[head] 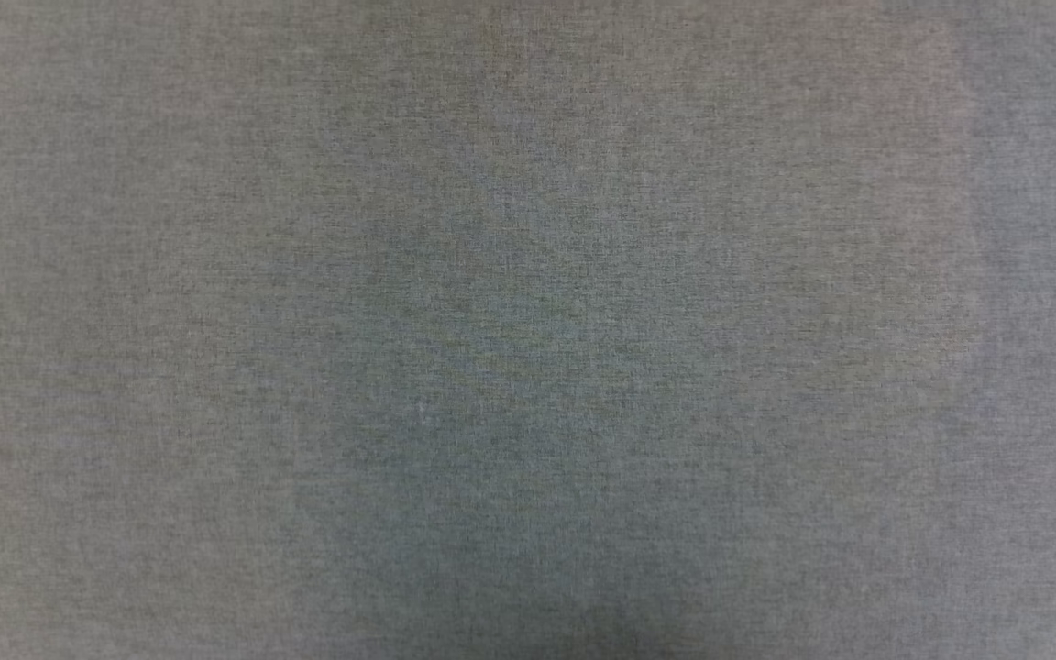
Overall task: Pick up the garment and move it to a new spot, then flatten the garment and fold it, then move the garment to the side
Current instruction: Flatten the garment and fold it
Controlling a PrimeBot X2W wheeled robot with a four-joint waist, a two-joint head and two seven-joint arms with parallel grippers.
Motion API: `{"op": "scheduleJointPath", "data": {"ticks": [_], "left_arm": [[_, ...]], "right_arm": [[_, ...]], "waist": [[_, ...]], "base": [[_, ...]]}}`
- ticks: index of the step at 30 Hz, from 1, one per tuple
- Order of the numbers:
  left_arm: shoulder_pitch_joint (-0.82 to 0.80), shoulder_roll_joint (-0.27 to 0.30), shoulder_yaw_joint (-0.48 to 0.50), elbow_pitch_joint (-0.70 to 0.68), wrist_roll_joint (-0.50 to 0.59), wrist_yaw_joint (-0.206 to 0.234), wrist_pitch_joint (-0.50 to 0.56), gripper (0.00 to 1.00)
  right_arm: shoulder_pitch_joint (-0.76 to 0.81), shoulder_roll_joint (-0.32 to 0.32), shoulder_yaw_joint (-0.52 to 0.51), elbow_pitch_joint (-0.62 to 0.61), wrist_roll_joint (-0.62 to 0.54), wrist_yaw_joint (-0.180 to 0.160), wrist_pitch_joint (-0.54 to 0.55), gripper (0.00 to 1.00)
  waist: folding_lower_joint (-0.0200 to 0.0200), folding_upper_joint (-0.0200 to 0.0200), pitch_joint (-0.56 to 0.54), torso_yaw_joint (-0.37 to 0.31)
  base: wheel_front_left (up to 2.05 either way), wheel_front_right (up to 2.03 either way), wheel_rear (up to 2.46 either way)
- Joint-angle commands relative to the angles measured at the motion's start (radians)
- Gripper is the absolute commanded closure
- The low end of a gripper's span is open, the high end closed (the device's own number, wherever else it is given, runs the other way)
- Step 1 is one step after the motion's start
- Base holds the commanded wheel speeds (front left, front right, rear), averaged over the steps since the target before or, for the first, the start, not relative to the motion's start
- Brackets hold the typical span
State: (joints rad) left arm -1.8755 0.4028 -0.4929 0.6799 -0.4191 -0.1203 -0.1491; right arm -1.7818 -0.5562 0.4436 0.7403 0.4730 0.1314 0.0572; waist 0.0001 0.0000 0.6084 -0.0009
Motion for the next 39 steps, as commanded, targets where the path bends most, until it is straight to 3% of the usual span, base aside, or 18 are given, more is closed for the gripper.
{"op": "scheduleJointPath", "data": {"ticks": [1, 11, 21, 30, 39], "left_arm": [[0.036, -0.003, -0.007, 0.014, -0.010, -0.003, -0.016, 1.00], [0.360, -0.022, -0.067, 0.050, -0.059, -0.007, -0.093, 1.00], [0.833, 0.005, -0.082, -0.061, -0.103, 0.028, -0.111, 1.00], [1.310, 0.064, -0.097, -0.271, -0.176, 0.117, -0.099, 1.00], [1.684, 0.100, -0.109, -0.456, -0.268, 0.213, -0.068, 1.00]], "right_arm": [[0.040, 0.010, 0.018, 0.015, 0.016, -0.001, -0.018, 1.00], [0.314, 0.054, 0.175, 0.070, 0.151, -0.001, -0.152, 1.00], [0.669, -0.010, 0.349, -0.004, 0.285, -0.001, -0.222, 1.00], [1.028, -0.098, 0.436, -0.145, 0.373, -0.001, -0.246, 1.00], [1.368, -0.164, 0.383, -0.246, 0.447, -0.001, -0.246, 1.00]], "waist": [[-0.0001, 0.0000, 0.006, 0.000], [-0.0001, 0.0000, -0.083, -0.008], [-0.0001, 0.0000, -0.270, 0.004], [-0.0001, 0.0000, -0.421, 0.017], [-0.0001, 0.0000, -0.518, 0.035]], "base": [[0.00, 0.00, 0.00], [0.00, 0.00, 0.00], [0.00, 0.00, 0.00], [0.00, 0.00, 0.00], [0.00, 0.00, 0.00]]}}
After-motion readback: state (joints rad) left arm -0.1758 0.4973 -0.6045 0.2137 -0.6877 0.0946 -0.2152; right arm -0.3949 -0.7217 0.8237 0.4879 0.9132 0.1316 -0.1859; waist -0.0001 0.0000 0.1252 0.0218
